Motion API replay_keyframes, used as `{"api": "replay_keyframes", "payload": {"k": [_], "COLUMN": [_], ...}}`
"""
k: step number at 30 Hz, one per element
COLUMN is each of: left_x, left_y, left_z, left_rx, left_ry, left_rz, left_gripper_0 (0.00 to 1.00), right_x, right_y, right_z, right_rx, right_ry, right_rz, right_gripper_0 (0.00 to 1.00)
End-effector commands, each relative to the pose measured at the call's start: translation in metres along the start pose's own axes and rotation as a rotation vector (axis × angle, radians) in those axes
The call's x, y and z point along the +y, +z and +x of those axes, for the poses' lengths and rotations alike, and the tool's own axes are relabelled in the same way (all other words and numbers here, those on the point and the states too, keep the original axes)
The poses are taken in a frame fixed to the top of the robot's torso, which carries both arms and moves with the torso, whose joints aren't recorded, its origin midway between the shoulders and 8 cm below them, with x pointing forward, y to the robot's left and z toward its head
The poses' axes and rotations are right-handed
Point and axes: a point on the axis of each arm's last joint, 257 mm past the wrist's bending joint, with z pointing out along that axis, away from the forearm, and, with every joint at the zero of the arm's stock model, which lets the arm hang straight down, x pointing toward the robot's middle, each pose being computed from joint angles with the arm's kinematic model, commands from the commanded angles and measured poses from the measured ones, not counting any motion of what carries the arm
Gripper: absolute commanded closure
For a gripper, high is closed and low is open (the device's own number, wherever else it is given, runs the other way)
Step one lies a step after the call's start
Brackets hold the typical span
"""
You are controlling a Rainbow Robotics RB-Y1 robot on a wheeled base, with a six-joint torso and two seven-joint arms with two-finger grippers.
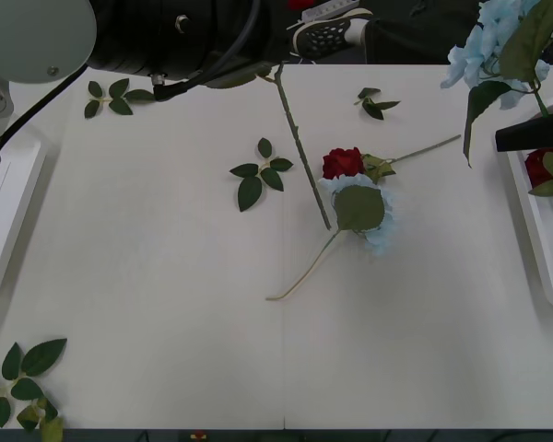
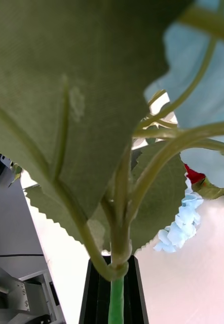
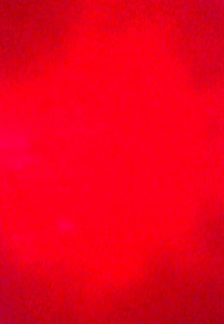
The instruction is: Place the red flowers into the right box and the blue flowers into the left box. If a person shows an open palm, hand one flower to the person first, then continue sorting.
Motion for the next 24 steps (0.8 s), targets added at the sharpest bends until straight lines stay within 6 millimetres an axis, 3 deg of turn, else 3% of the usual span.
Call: {"api": "replay_keyframes", "payload": {"k": [1, 5, 12, 13, 14, 24], "left_x": [-0.047, -0.07, -0.095, -0.095, -0.1, -0.12], "left_y": [-0.005, 0.003, 0.024, 0.024, 0.029, 0.044], "left_z": [0.003, 0.001, -0.002, -0.002, -0.001, 0.01], "left_rx": [-0.081, -0.132, -0.18, -0.18, -0.181, -0.19], "left_ry": [0.044, 0.031, 0.015, 0.015, 0.008, 0.031], "left_rz": [0.123, 0.2, 0.263, 0.263, 0.277, 0.314], "left_gripper_0": [1.0, 1.0, 1.0, 1.0, 1.0, 1.0], "right_x": [0.003, -0.01, -0.046, -0.046, -0.057, -0.119], "right_y": [-0.007, -0.009, -0.01, -0.01, -0.005, 0.026], "right_z": [-0.01, 0.009, 0.076, 0.076, 0.094, 0.155], "right_rx": [-0.008, 0.052, 0.22, 0.22, 0.243, 0.241], "right_ry": [-0.053, -0.017, 0.252, 0.252, 0.317, 0.432], "right_rz": [0.015, 0.052, 0.158, 0.158, 0.184, 0.316], "right_gripper_0": [1.0, 1.0, 1.0, 1.0, 1.0, 1.0]}}
